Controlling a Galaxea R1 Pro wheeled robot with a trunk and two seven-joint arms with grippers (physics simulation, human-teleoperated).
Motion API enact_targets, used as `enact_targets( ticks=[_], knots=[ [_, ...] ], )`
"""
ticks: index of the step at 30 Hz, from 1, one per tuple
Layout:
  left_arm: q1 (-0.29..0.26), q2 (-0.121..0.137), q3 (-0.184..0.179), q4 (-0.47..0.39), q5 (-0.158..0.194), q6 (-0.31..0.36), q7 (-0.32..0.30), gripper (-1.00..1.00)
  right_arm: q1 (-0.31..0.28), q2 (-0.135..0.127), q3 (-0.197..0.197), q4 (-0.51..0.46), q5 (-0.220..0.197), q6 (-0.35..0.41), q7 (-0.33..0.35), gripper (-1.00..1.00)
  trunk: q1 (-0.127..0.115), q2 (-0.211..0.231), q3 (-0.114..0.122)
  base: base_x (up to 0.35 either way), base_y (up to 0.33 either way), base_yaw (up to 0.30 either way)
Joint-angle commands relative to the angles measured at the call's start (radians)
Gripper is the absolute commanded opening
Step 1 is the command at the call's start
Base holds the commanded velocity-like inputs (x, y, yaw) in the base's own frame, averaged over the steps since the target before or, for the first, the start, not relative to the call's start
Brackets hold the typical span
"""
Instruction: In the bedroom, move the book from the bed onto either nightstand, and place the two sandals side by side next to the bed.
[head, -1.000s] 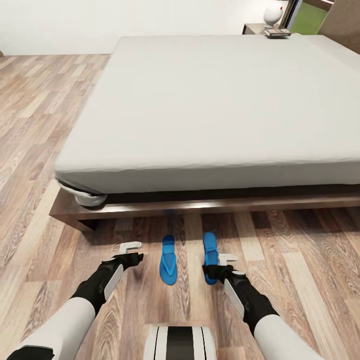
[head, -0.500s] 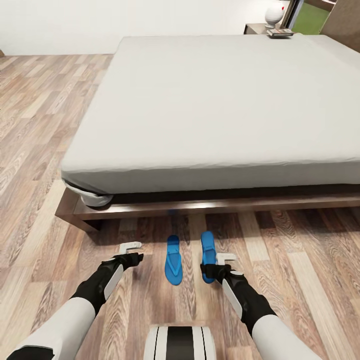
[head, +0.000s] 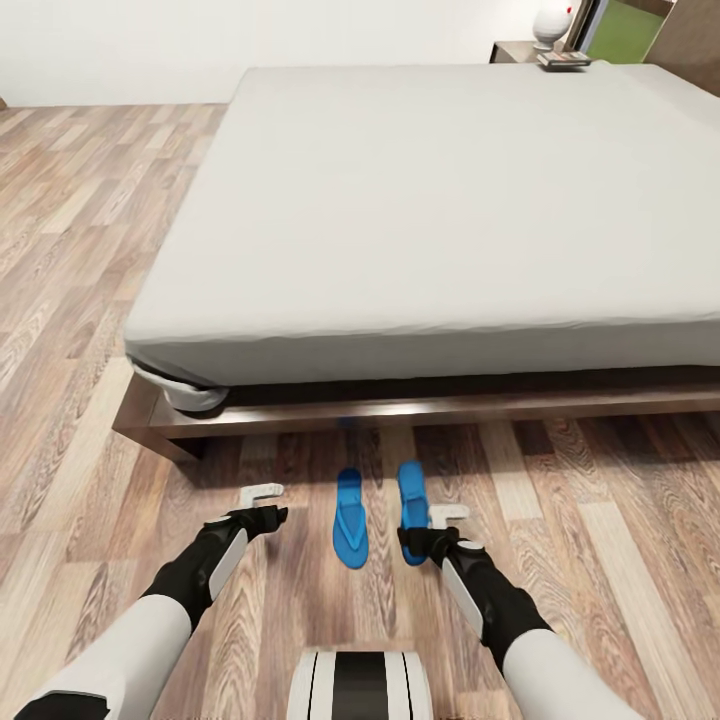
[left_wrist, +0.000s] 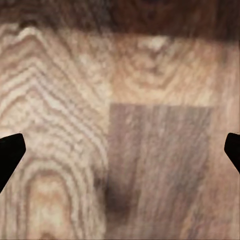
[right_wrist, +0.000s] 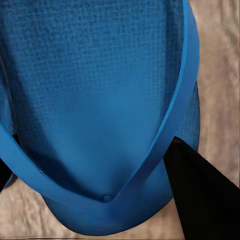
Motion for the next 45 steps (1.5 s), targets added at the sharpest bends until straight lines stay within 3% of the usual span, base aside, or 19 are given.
enact_targets(
  ticks=[1,4,7,21,33,45],
  knots=[
    [0.0,0.0,-0.004,-0.002,0.01,0.005,0.006,1.0,0.0,-0.001,0.017,-0.002,-0.01,0.005,-0.002,-1.0,0.0,-0.001,-0.005,0.0,0.0,0.0],
    [0.0,-0.001,-0.005,-0.002,0.01,0.005,0.006,1.0,0.0,-0.001,0.04,-0.005,-0.011,0.004,-0.001,-1.0,0.002,-0.001,-0.016,0.0,0.0,0.0],
    [0.0,-0.001,-0.004,-0.002,0.01,0.005,0.006,1.0,0.0,-0.001,0.045,-0.008,-0.007,0.004,0.044,-1.0,0.003,-0.002,-0.028,0.0,0.0,0.0],
    [0.0,0.001,-0.004,-0.002,0.014,0.004,0.007,1.0,0.0,-0.002,0.044,-0.027,-0.003,0.003,0.065,-1.0,0.003,-0.002,-0.028,0.074,0.012,0.0],
    [0.0,-0.002,-0.004,-0.003,0.013,0.005,0.006,1.0,0.0,-0.002,0.046,-0.041,-0.003,0.003,0.065,-1.0,0.008,-0.005,-0.074,0.002,0.0,0.0],
    [0.0,-0.002,-0.004,-0.002,0.013,0.004,0.006,1.0,0.0,-0.002,0.046,-0.057,-0.003,0.004,0.065,-1.0,0.008,-0.005,-0.074,0.0,0.0,0.0]
  ],
)
